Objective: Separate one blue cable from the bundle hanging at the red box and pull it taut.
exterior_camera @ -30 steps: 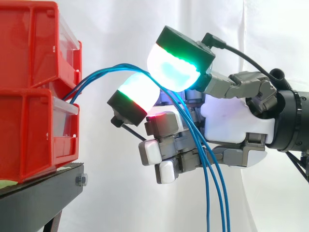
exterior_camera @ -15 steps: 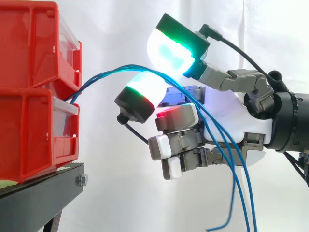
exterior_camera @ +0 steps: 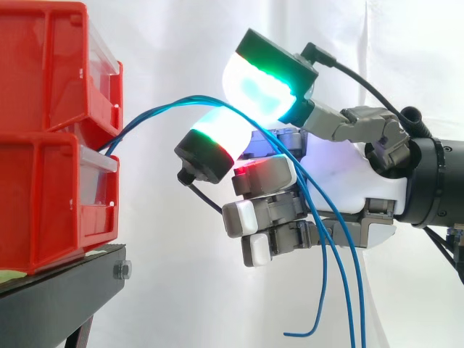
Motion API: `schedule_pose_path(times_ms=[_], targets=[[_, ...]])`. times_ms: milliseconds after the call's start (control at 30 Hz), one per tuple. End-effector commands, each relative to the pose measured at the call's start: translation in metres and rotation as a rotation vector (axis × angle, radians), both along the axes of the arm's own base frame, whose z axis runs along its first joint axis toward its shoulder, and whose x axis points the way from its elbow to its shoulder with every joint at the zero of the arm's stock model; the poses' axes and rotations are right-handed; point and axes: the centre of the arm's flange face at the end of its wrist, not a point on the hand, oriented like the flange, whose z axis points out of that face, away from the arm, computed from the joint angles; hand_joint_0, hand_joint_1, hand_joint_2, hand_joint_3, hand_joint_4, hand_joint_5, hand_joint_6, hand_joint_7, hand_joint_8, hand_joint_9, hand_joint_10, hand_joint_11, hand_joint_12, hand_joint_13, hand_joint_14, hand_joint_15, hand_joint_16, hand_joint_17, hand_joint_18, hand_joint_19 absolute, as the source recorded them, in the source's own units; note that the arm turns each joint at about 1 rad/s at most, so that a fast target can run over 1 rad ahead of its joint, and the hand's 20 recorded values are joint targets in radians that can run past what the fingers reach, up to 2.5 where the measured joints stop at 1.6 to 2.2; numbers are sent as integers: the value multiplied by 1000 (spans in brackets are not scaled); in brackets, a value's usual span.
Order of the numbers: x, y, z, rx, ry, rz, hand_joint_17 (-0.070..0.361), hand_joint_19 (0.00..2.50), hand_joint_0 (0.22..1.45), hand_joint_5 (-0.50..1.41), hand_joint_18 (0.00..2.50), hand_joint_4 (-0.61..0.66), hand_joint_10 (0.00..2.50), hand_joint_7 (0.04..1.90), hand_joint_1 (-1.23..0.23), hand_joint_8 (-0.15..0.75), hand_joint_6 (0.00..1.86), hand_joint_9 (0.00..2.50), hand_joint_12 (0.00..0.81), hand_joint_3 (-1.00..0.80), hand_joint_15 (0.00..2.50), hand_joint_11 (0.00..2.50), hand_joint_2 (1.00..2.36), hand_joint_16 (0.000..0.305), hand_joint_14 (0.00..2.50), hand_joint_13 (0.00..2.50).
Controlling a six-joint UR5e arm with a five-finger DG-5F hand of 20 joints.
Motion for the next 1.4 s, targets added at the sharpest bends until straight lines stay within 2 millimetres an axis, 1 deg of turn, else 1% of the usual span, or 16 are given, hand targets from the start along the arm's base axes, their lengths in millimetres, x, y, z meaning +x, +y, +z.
schedule_pose_path(times_ms=[0, 100, 200, 300, 367, 400, 467, 567, 700, 800, 867, 933, 1000, 1067, 1200, 1367], targets=[[-1, -3, -1, 9, 5, -3, 85, 653, 691, -148, 965, 35, 10, 1116, -950, 370, 959, 1257, 341, -500, 695, 1276, 1000, 38, 23, 1108], [-1, -5, -2, 17, 12, -4, 85, 666, 608, -131, 973, 54, 11, 1140, -977, 375, 949, 1264, 346, -500, 709, 1262, 1000, 38, 22, 1130], [-1, -8, -4, 20, 15, -6, 99, 653, 481, -123, 1029, 68, 8, 1103, -965, 418, 945, 1295, 373, -500, 700, 1234, 1000, 44, 22, 1166], [-1, -10, -8, 18, 21, -3, 116, 626, 414, -117, 1086, 82, 9, 1081, -852, 454, 930, 1340, 406, -500, 689, 1225, 1000, 51, 20, 1210], [-1, -10, -8, 21, 17, 2, 117, 627, 427, -118, 1083, 90, 10, 1096, -772, 452, 920, 1341, 406, -500, 687, 1219, 1000, 52, 18, 1209], [-1, -11, -8, 21, 17, 0, 113, 646, 458, -121, 1056, 86, 10, 1093, -685, 438, 916, 1330, 399, -500, 698, 1217, 1000, 50, 20, 1196], [-1, -12, -8, 20, 20, 0, 103, 683, 530, -125, 1004, 78, 13, 1097, -607, 411, 909, 1315, 374, -500, 711, 1203, 1000, 46, 22, 1169], [-1, -13, -8, 20, 20, -1, 100, 713, 591, -128, 975, 80, 16, 1129, -537, 395, 899, 1312, 370, -500, 718, 1199, 1000, 44, 23, 1155], [-1, -13, -8, 21, 16, -1, 106, 744, 599, -131, 964, 92, 15, 1146, -479, 398, 898, 1337, 380, -411, 725, 1187, 1008, 47, 21, 1149], [-1, -13, -8, 20, 14, -2, 105, 747, 594, -131, 965, 92, 16, 1143, -507, 397, 897, 1327, 383, -324, 728, 1200, 1013, 47, 22, 1148], [-1, -13, -8, 20, 14, -2, 120, 684, 581, -126, 1031, 135, 12, 1232, -627, 430, 891, 1321, 414, -172, 694, 1187, 1016, 53, 18, 1174], [-1, -14, -8, 20, 14, -3, 127, 660, 588, -135, 1058, 130, 10, 1148, -715, 447, 925, 1317, 431, -74, 692, 1199, 1015, 56, 19, 1179], [-1, -13, -8, 18, 14, -2, 124, 671, 614, -142, 1039, 105, 10, 1145, -775, 437, 935, 1284, 421, -45, 687, 1217, 1014, 55, 20, 1145], [-1, -13, -8, 18, 14, -2, 104, 712, 657, -165, 939, 65, 13, 1120, -807, 376, 949, 1192, 383, -138, 716, 1225, 1021, 46, 21, 1073], [-1, -13, -8, 17, 15, -2, 99, 693, 727, -173, 903, 71, 13, 1051, -849, 360, 950, 1128, 373, -468, 700, 1213, 1003, 44, 23, 1022], [-1, -13, -8, 15, 15, -2, 98, 689, 709, -169, 882, 65, 12, 1064, -868, 353, 948, 1110, 361, -500, 691, 1199, 1000, 44, 23, 998]])
